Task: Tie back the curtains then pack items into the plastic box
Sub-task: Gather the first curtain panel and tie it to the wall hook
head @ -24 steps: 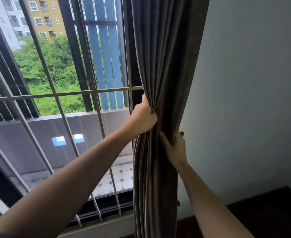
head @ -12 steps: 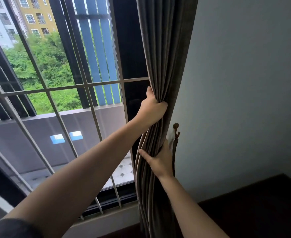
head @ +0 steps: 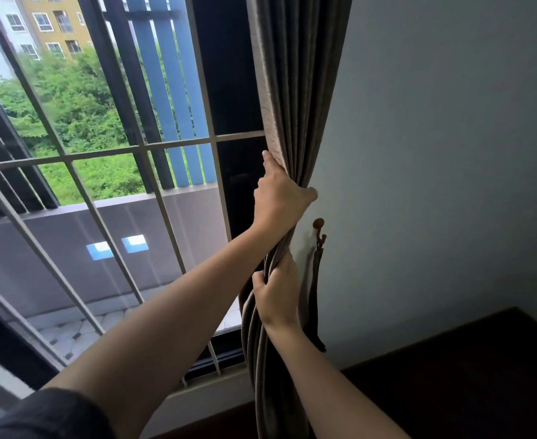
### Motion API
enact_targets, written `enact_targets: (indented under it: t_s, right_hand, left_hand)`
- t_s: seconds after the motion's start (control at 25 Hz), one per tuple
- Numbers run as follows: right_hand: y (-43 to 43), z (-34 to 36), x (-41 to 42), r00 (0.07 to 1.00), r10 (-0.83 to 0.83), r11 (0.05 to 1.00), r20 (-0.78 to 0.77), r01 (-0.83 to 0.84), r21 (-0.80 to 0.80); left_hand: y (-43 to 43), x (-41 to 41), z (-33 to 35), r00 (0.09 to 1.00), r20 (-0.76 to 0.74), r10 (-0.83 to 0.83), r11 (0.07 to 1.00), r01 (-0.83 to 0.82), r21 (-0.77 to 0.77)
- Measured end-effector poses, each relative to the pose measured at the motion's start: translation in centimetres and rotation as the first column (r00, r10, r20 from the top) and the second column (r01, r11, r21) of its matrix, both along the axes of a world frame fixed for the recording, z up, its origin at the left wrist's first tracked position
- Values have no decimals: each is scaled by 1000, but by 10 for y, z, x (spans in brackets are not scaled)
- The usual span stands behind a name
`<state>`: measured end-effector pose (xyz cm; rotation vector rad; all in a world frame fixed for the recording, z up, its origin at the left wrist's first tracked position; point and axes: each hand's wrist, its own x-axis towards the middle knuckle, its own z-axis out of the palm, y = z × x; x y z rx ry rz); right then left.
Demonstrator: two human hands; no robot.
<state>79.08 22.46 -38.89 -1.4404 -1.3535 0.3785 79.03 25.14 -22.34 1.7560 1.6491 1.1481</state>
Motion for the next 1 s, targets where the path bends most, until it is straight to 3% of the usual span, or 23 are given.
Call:
enact_targets:
  t_s: [0.2,0.4,1.0]
  right_hand:
    - [5,-4,6,997,-10,999,70,6,50]
    - [7,0,-7,998,-53,992,28,49,117]
    - [13,-15,2,990,-49,976,132,19,216]
  left_hand:
    - [13,-4,-2,989,-20,146,983,-143,112]
    - [24,3,-9,980,-92,176,965,-153,215]
    - [26,-11,-14,966,-130,224,947,-184,263]
